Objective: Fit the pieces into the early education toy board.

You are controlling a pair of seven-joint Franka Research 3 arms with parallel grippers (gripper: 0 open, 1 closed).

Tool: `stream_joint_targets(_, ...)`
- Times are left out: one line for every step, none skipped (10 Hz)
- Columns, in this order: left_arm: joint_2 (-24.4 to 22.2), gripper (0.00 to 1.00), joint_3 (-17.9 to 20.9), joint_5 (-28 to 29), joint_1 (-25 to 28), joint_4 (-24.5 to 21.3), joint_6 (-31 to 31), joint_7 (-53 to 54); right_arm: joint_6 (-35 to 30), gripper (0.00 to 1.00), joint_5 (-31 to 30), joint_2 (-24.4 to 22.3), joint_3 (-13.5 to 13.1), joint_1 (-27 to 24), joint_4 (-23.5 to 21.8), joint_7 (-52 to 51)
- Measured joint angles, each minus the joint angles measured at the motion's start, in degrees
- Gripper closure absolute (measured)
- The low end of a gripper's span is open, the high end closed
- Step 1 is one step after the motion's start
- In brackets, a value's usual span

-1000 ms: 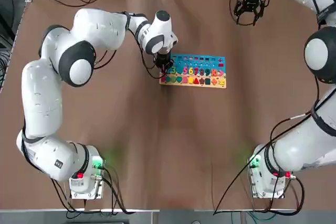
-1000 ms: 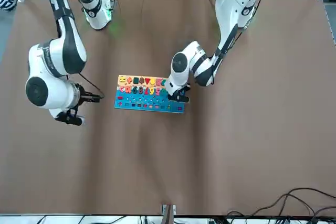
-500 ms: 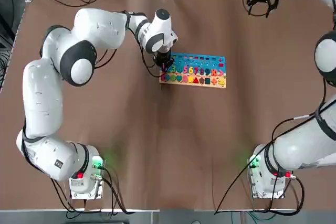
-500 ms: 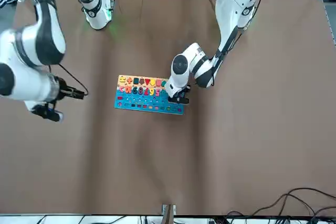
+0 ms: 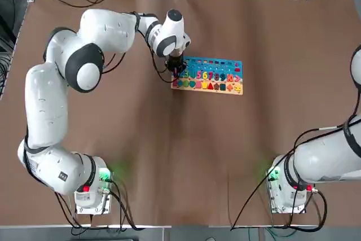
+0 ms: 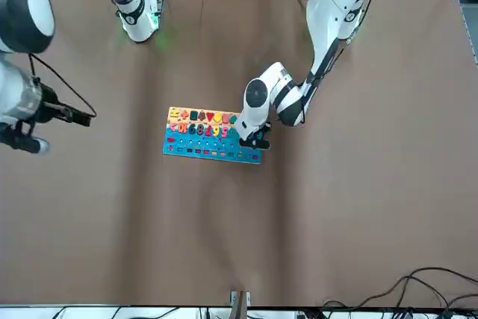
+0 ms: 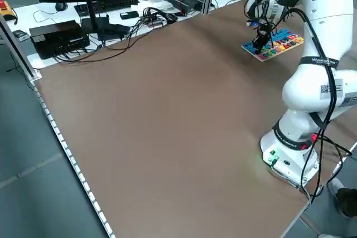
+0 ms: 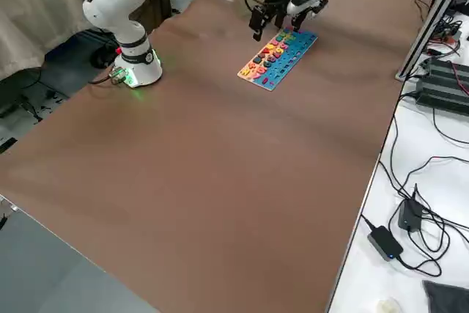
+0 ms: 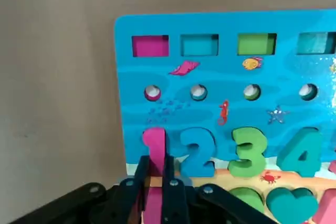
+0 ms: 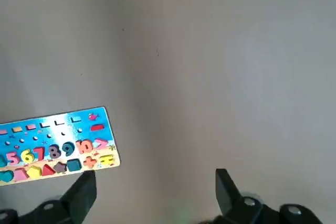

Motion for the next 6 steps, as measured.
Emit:
stream_joint_targets(0.0, 0.87, 0.0, 0.0, -0.01, -0.09, 0.0, -0.02, -0.05, 0.0, -0.64, -0.39, -0.01, -0.72, 1.18, -2.36)
stream_joint_targets(-0.01, 0.87, 0.0, 0.0, -0.04, -0.15, 0.02, -0.03, -0.03, 0.0, -1.7, -0.8, 0.01, -0.88, 2.81, -3.4)
stream_joint_targets(-0.05, 0.87, -0.01, 0.03, -0.13, -0.29, 0.02, -0.03, -0.06, 0.0, -2.1, -1.12, 0.09, -0.93, 4.5, -3.43)
stream_joint_targets(-0.22, 0.87, -0.01, 0.21, -0.29, -0.57, 0.02, -0.04, -0.11, 0.0, -1.16, -1.4, 0.11, -1.68, 5.63, -3.45)
stream_joint_targets(-0.39, 0.87, -0.01, 0.26, -0.42, -0.86, 0.02, -0.06, -0.07, 0.0, 0.32, -1.83, 0.12, -3.23, 6.3, -3.98)
stream_joint_targets(-0.5, 0.87, -0.01, 0.26, -0.49, -1.04, 0.03, -0.13, 0.4, 0.0, 1.41, -2.43, 0.14, -3.96, 6.59, -4.73)
